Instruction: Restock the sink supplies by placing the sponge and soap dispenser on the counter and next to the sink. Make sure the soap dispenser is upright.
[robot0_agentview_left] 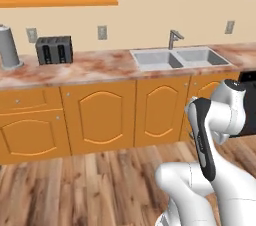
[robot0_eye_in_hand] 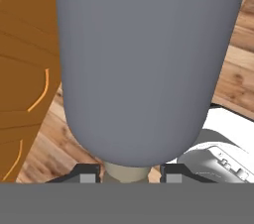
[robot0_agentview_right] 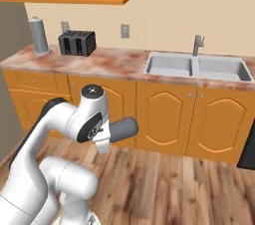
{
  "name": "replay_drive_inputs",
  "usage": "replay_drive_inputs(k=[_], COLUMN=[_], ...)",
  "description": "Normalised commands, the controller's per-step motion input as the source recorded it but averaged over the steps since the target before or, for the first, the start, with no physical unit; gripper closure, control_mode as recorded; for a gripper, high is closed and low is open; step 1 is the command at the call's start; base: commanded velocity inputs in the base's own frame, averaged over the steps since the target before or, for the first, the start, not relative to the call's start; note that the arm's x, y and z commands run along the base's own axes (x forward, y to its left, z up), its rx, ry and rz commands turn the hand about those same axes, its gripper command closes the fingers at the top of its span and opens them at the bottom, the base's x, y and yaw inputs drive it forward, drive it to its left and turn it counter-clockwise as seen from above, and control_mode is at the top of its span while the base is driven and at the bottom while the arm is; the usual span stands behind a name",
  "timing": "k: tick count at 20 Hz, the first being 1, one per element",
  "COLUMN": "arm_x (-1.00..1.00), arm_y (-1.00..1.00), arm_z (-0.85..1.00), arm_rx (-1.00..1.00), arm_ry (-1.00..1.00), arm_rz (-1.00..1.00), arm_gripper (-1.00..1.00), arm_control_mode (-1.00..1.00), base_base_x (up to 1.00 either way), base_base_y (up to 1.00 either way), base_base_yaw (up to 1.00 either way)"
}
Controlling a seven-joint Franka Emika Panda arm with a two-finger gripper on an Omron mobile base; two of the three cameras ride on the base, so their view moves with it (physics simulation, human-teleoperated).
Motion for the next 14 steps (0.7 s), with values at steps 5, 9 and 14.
replay_drive_inputs(k=[5, 9, 14], arm_x=[0.00, 0.00, 0.00], arm_y=[0.00, 0.00, 0.00], arm_z=[0.00, 0.00, 0.00], arm_rx=[0.00, 0.00, 0.00], arm_ry=[0.00, 0.00, 0.00], arm_rz=[0.00, 0.00, 0.00], arm_gripper=[1.00, 1.00, 1.00], arm_control_mode=[1.00, 1.00, 1.00], base_base_x=[1.00, 1.00, 0.98], base_base_y=[0.00, 0.00, 0.00], base_base_yaw=[0.00, 0.00, 0.00])
